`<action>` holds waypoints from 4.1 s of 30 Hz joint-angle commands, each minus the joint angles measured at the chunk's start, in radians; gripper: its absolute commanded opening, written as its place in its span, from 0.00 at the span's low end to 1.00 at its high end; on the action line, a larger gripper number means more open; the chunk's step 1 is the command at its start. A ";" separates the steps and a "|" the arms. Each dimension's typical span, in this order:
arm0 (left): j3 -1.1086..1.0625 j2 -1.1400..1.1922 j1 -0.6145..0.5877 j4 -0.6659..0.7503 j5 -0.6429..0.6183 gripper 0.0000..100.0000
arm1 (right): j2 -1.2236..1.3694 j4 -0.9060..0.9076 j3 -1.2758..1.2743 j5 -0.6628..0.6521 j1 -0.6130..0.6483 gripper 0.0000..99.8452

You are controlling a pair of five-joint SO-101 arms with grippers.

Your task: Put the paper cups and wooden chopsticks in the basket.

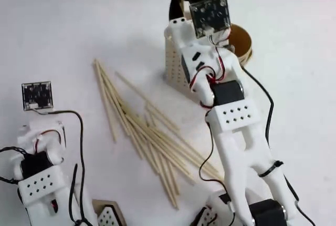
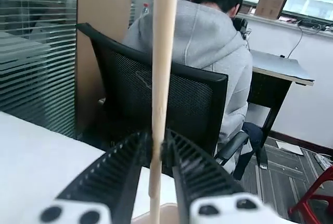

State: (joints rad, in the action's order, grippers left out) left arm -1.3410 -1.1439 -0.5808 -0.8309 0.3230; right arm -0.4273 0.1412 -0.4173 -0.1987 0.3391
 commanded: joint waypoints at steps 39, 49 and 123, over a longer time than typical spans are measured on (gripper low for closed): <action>0.003 -0.019 -0.002 0.035 -0.003 0.02 | 0.076 -0.067 -0.112 0.057 -0.054 0.18; -0.008 -0.019 -0.002 0.060 -0.003 0.02 | -0.242 0.223 -0.112 0.072 0.005 0.18; -0.017 -0.018 -0.001 0.064 -0.003 0.02 | 0.881 0.981 0.374 -0.445 0.255 0.04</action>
State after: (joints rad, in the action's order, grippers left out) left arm -1.3610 -1.1439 -0.5792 -0.7925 0.3230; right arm 0.4381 1.1707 -0.0690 -0.6329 0.5831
